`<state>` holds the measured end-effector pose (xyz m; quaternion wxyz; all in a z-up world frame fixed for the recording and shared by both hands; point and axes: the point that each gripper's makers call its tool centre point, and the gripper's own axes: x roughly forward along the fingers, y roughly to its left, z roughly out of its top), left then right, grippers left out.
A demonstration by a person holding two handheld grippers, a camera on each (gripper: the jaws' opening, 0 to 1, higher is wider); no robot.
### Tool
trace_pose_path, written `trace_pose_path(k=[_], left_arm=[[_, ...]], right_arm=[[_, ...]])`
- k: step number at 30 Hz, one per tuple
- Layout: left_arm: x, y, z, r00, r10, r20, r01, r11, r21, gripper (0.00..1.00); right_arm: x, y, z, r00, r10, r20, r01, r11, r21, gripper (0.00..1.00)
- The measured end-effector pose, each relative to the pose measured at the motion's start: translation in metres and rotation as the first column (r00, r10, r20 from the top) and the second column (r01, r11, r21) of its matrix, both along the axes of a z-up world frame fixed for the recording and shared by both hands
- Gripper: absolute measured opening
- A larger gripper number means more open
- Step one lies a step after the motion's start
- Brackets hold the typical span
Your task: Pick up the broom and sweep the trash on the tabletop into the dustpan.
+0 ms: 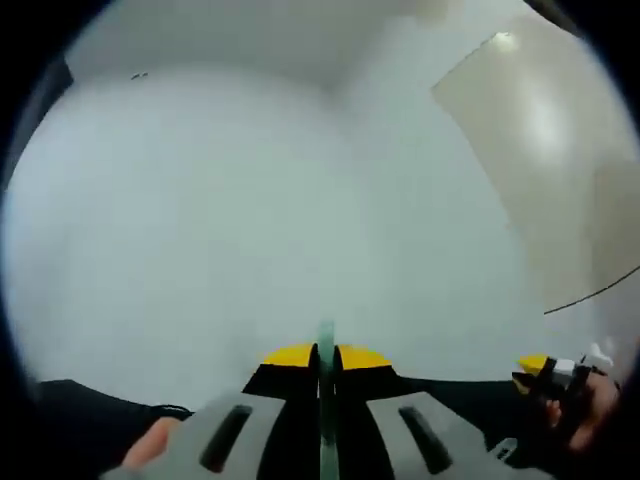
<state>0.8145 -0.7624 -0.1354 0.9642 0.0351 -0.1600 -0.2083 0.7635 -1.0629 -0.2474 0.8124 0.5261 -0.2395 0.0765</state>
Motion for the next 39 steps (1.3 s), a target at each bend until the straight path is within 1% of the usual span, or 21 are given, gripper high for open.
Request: trace_pose_path(k=[1, 2, 3, 4, 5, 6, 9, 10, 11, 12, 15, 17, 18, 20, 21, 23, 24, 28, 29, 33, 39], left_arm=[[0.006, 0.001, -0.008, 1.000, 0.004, -0.024, -0.004, 1.000, 0.010, 0.04], [0.013, 0.001, -0.015, 0.999, 0.009, -0.032, -0.008, 1.000, 0.028, 0.04], [0.020, -0.003, -0.025, 0.999, 0.006, -0.045, -0.003, 0.998, 0.062, 0.04], [0.027, -0.007, -0.037, 0.997, 0.000, -0.074, 0.007, 0.995, 0.100, 0.04], [0.030, -0.013, -0.049, 0.992, -0.019, -0.123, 0.032, 0.994, 0.109, 0.04], [0.031, -0.015, -0.053, 0.989, -0.028, -0.143, 0.042, 0.994, 0.098, 0.04], [0.028, -0.029, -0.059, 0.984, -0.079, -0.158, 0.090, 0.994, 0.067, 0.04], [0.025, -0.033, -0.059, 0.986, -0.074, -0.152, 0.086, 0.994, 0.073, 0.04], [0.023, -0.036, -0.059, 0.989, -0.063, -0.137, 0.079, 0.990, 0.114, 0.04], [0.021, -0.039, -0.059, 0.988, -0.069, -0.138, 0.085, 0.990, 0.111, 0.04], [0.013, -0.045, -0.054, 0.988, -0.086, -0.126, 0.100, 0.989, 0.110, 0.04], [0.004, -0.051, -0.044, 0.985, -0.134, -0.108, 0.141, 0.988, 0.057, 0.04], [0.000, -0.052, -0.041, 0.983, -0.148, -0.106, 0.154, 0.987, 0.047, 0.05], [-0.005, -0.051, -0.036, 0.986, -0.139, -0.095, 0.145, 0.988, 0.056, 0.05], [-0.008, -0.049, -0.031, 0.988, -0.136, -0.078, 0.140, 0.989, 0.052, 0.04], [-0.016, -0.044, -0.015, 0.989, -0.144, -0.025, 0.145, 0.989, 0.021, 0.04], [-0.018, -0.042, -0.011, 0.989, -0.147, -0.017, 0.147, 0.989, 0.014, 0.04], [-0.025, -0.031, 0.003, 0.985, -0.173, -0.003, 0.173, 0.984, -0.036, 0.05], [-0.027, -0.027, 0.005, 0.985, -0.174, 0.002, 0.174, 0.984, -0.037, 0.05], [-0.031, -0.008, 0.012, 0.987, -0.159, 0.038, 0.160, 0.987, -0.018, 0.05], [-0.030, 0.025, 0.013, 0.993, -0.112, 0.044, 0.112, 0.994, 0.003, 0.05]], right_arm=[[0.000, 0.000, 0.000, 1.000, 0.000, 0.000, 0.000, 1.000, 0.000, 0.20], [0.000, 0.000, 0.000, 1.000, 0.000, -0.001, 0.000, 1.000, -0.001, 0.20], [0.000, 0.000, 0.000, 1.000, -0.002, -0.001, 0.002, 1.000, -0.001, 0.20], [0.000, 0.000, 0.000, 1.000, -0.003, -0.001, 0.003, 1.000, -0.001, 0.20], [0.000, 0.000, 0.000, 1.000, -0.003, -0.001, 0.003, 1.000, 0.000, 0.20], [0.000, 0.000, 0.000, 1.000, -0.002, -0.001, 0.002, 1.000, 0.000, 0.20], [-0.001, 0.000, 0.000, 1.000, -0.004, 0.000, 0.004, 1.000, 0.001, 0.20], [-0.001, 0.000, 0.000, 1.000, -0.005, 0.000, 0.005, 1.000, 0.000, 0.20], [-0.001, -0.001, 0.000, 1.000, -0.005, 0.000, 0.005, 1.000, 0.000, 0.20], [-0.001, -0.001, 0.000, 1.000, -0.005, 0.000, 0.005, 1.000, 0.000, 0.20], [-0.001, -0.001, 0.000, 1.000, -0.005, 0.001, 0.005, 1.000, 0.001, 0.20], [-0.001, -0.001, 0.000, 1.000, -0.005, 0.001, 0.005, 1.000, 0.001, 0.20], [-0.001, -0.001, 0.000, 1.000, -0.005, 0.002, 0.005, 1.000, 0.001, 0.20], [-0.002, 0.000, 0.001, 1.000, -0.004, 0.002, 0.004, 1.000, 0.001, 0.20], [-0.002, 0.000, 0.001, 1.000, -0.003, 0.002, 0.003, 1.000, 0.001, 0.20], [-0.002, 0.000, 0.001, 1.000, -0.004, 0.003, 0.004, 1.000, 0.002, 0.20], [-0.002, 0.000, 0.001, 1.000, -0.004, 0.003, 0.004, 1.000, 0.002, 0.20], [-0.001, 0.001, 0.000, 1.000, -0.002, -0.002, 0.002, 1.000, -0.001, 0.20], [-0.001, 0.001, 0.000, 1.000, -0.001, -0.003, 0.001, 1.000, -0.002, 0.20], [0.001, 0.002, -0.003, 1.000, 0.004, -0.019, -0.004, 1.000, -0.006, 0.20], [0.004, 0.004, -0.005, 0.999, 0.015, -0.036, -0.015, 1.000, -0.017, 0.20]])
